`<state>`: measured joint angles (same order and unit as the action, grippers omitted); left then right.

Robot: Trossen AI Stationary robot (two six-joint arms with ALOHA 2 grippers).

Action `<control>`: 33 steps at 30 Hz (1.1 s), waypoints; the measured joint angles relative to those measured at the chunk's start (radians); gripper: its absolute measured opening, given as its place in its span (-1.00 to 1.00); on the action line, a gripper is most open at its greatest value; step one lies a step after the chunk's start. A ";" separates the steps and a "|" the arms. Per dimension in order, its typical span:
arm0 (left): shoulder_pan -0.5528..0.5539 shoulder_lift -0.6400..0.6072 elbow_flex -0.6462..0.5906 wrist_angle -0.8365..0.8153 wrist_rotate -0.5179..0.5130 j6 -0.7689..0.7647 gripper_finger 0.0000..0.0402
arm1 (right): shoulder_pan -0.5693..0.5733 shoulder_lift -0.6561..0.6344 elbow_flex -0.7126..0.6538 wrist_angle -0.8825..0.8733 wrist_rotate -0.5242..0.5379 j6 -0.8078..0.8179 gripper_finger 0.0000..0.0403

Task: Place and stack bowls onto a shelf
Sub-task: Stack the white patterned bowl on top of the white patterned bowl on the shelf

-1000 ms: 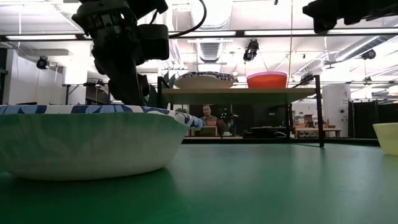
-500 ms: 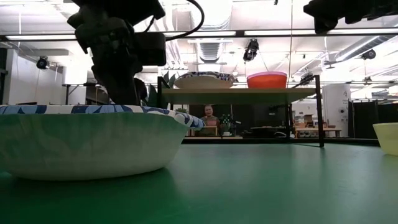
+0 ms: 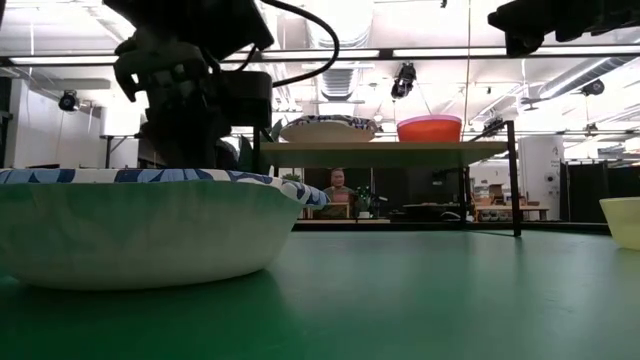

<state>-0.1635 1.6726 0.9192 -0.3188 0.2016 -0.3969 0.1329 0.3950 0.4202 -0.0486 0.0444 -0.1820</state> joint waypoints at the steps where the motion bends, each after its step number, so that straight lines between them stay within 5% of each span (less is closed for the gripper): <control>1: 0.000 0.000 0.000 0.000 0.000 -0.003 -0.37 | 0.000 0.000 0.000 0.000 0.000 -0.001 -0.69; 9: 0.000 -0.005 0.000 0.002 0.009 -0.006 -0.92 | 0.000 0.000 0.000 0.001 0.007 -0.012 -0.69; 21: 0.005 -0.115 0.047 0.008 0.018 0.018 -0.99 | 0.000 0.000 0.000 0.001 0.008 -0.013 -0.69; 27: 0.044 -0.168 0.214 -0.006 -0.022 0.097 -0.99 | -0.001 0.000 0.000 0.048 0.009 -0.064 -0.69; 33: 0.130 -0.159 0.502 -0.229 -0.131 0.220 -0.99 | -0.001 0.002 0.000 0.054 0.009 -0.046 -0.69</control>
<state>-0.0336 1.5140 1.4212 -0.5479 0.0705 -0.1769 0.1322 0.3965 0.4202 0.0055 0.0532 -0.2285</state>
